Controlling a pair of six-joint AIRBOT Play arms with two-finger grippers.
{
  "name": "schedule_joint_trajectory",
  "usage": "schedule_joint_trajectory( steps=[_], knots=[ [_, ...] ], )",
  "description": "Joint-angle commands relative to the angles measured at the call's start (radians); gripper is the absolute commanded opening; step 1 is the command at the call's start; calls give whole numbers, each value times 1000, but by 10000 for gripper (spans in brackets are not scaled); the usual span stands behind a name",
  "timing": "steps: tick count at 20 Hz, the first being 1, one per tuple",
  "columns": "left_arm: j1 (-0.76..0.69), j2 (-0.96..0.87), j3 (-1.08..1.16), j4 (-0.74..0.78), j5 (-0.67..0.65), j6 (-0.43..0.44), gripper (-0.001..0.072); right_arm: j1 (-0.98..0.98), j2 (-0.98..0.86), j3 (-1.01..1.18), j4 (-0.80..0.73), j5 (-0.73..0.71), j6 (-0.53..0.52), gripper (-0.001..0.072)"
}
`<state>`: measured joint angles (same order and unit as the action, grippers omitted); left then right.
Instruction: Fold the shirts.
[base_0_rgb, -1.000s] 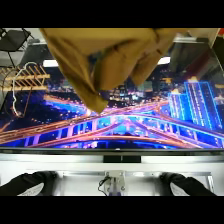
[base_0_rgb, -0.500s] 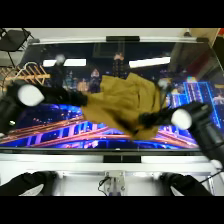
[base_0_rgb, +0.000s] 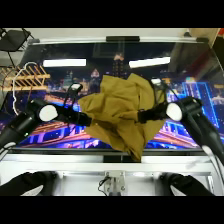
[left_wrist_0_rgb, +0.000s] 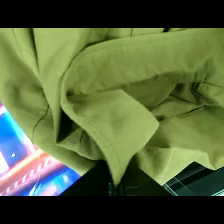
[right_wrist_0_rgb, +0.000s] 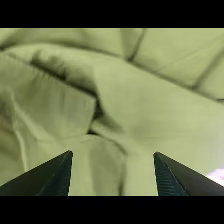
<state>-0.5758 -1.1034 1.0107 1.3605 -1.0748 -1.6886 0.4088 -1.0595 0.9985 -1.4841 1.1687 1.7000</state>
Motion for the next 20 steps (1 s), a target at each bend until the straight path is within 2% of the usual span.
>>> schedule_joint_trajectory(
  steps=[1,3,8,9,10,11,15,17,20],
  knots=[
    [-4,18,-7,6,-11,1,54,-37,-193,41,198,142,-214,629],
    [-4,21,-7,5,-10,1,54,-23,-276,41,233,202,-269,629],
    [-4,21,-7,6,-9,0,54,-18,-366,41,230,114,-269,627],
    [-4,21,-7,6,-6,0,54,-18,-385,41,230,116,-269,587],
    [-3,21,-7,8,-5,0,54,-18,-396,41,233,121,-269,391],
    [-3,21,-7,13,0,1,54,-18,-399,42,242,123,-269,66],
    [31,21,59,35,-7,1,54,-19,-345,196,187,210,-286,58],
    [71,24,187,35,-77,4,54,-19,-256,349,45,225,-251,58],
    [106,42,432,35,-234,58,54,-19,-84,561,-214,208,-190,57]
  ],
)
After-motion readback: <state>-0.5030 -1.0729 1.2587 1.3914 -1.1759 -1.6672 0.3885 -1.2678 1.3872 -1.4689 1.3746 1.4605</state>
